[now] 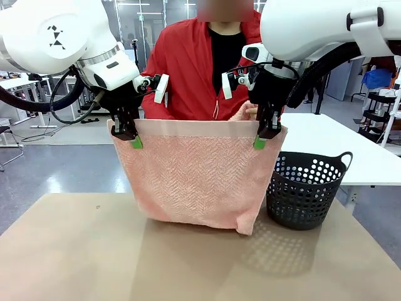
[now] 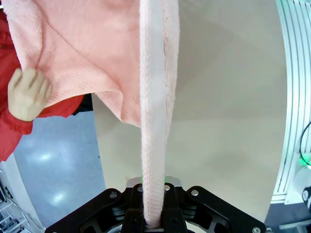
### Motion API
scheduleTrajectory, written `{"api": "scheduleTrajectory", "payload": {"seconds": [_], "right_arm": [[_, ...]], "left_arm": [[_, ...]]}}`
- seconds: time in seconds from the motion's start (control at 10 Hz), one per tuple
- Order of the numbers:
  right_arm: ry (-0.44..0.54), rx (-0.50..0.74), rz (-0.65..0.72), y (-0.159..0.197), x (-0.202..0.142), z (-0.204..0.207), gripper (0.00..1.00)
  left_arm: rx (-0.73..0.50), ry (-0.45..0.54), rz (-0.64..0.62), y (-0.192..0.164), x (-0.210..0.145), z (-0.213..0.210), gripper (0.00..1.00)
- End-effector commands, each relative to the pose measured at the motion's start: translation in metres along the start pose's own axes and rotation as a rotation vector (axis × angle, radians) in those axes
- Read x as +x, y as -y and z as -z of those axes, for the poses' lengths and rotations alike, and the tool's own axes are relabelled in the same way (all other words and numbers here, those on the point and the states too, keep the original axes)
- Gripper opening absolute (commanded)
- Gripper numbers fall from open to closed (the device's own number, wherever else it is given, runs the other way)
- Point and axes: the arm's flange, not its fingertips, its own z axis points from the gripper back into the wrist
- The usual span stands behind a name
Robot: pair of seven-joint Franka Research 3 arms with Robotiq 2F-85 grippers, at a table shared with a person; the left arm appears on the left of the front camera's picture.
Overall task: Fold the towel.
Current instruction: Release the end of the 100 cm Hotel Towel you were holding and grab the top end of the folded side.
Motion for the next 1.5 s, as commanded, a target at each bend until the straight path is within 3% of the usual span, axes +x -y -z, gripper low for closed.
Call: {"api": "scheduleTrajectory", "payload": {"seconds": [0.0, 1.4], "right_arm": [[-0.005, -0.006, -0.001, 0.0001, -0.0012, -0.0014, 0.0], [-0.005, -0.006, -0.001, 0.0001, -0.0012, -0.0014, 0.0]], "left_arm": [[0.003, -0.003, 0.0, -0.0006, -0.0015, -0.0009, 0.0], [0.003, -0.003, 0.0, -0.0006, -0.0015, -0.0009, 0.0]]}}
